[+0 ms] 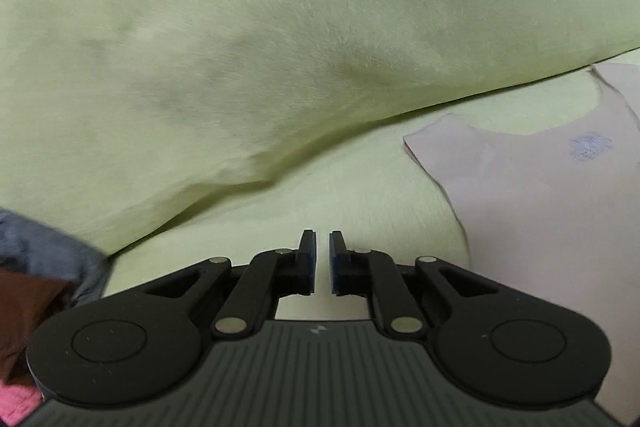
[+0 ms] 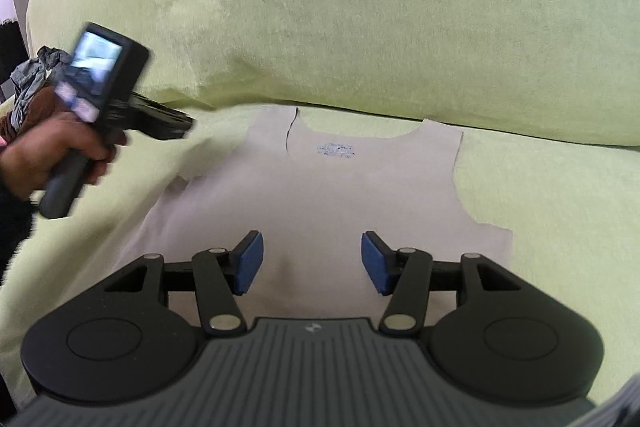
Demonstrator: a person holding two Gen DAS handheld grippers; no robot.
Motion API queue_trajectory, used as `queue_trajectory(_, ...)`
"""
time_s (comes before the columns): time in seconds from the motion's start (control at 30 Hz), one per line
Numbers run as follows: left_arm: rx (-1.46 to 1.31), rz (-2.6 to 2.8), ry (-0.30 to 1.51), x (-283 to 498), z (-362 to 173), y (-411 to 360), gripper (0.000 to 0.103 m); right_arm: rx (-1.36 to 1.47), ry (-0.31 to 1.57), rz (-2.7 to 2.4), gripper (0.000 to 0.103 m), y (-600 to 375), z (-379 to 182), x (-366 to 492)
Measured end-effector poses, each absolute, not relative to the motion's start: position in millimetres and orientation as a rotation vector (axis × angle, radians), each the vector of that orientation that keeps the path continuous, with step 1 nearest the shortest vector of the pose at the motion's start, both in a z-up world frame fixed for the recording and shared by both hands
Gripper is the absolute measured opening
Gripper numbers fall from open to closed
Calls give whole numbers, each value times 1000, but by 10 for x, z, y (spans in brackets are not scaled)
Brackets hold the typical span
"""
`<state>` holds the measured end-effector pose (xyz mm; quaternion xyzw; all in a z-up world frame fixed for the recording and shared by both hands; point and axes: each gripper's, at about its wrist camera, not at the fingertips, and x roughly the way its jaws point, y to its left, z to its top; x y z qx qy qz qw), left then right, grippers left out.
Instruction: Fold clothes
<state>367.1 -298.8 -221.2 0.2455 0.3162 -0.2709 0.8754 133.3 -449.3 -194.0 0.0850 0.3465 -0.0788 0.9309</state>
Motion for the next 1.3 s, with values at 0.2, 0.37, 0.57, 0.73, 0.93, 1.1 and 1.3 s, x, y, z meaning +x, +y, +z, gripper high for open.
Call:
queue_trajectory(0.2,238,-906,670,2992,-2285,-2723,20,197,751,-163,49,-4392,-2110,1244)
queue_trajectory(0.37,271,-701,780,3113,-2585,-2496,28,192,797,-183,49,-4403,-2202,1146)
queue_trajectory(0.57,294,-546,802,3107,-2505,-2242,12,201,798,-237,49,-4592,-2197,916)
queue_trajectory(0.73,282,-659,726,2645,-2255,-2388,13,197,771,-193,22,-4712,-2198,909)
queue_trajectory(0.93,322,-668,795,2361,-2457,-2459,21,231,809,-298,0,-4940,-2248,824)
queue_trajectory(1.1,253,-651,832,2265,-2374,-2189,20,250,765,-354,6,-5083,-2132,650)
queue_trajectory(1.3,300,-632,868,1962,-2421,-2008,30,237,830,-363,5,-5028,-2263,560)
